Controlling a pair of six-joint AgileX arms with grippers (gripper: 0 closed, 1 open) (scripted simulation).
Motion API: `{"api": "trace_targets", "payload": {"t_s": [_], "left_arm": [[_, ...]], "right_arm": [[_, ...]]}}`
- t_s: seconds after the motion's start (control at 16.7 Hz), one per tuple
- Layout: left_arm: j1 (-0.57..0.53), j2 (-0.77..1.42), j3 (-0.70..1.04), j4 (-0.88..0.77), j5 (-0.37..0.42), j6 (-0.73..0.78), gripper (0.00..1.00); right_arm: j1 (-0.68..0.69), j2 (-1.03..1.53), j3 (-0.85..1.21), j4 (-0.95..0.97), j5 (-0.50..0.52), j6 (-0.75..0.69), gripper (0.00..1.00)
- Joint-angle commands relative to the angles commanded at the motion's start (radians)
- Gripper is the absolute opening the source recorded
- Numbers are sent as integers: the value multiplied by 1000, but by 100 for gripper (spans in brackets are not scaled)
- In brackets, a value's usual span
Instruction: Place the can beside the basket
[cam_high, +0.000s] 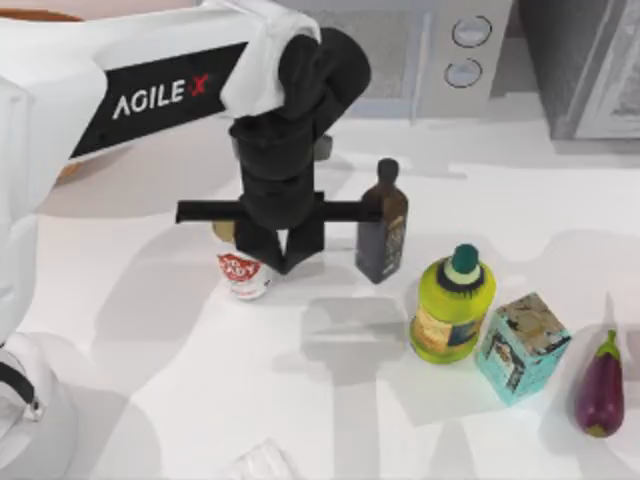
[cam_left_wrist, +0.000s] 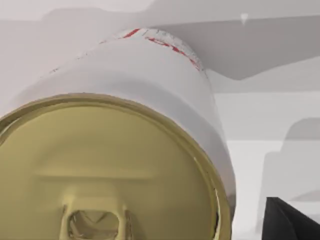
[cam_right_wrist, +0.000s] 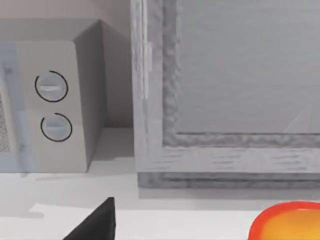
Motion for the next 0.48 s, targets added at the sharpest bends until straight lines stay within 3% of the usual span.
{"api": "trace_targets", "payload": {"t_s": [0.48], "left_arm": [[0, 0, 0, 0, 0, 0, 83]], "right_arm": [[0, 0, 0, 0, 0, 0, 100]]}}
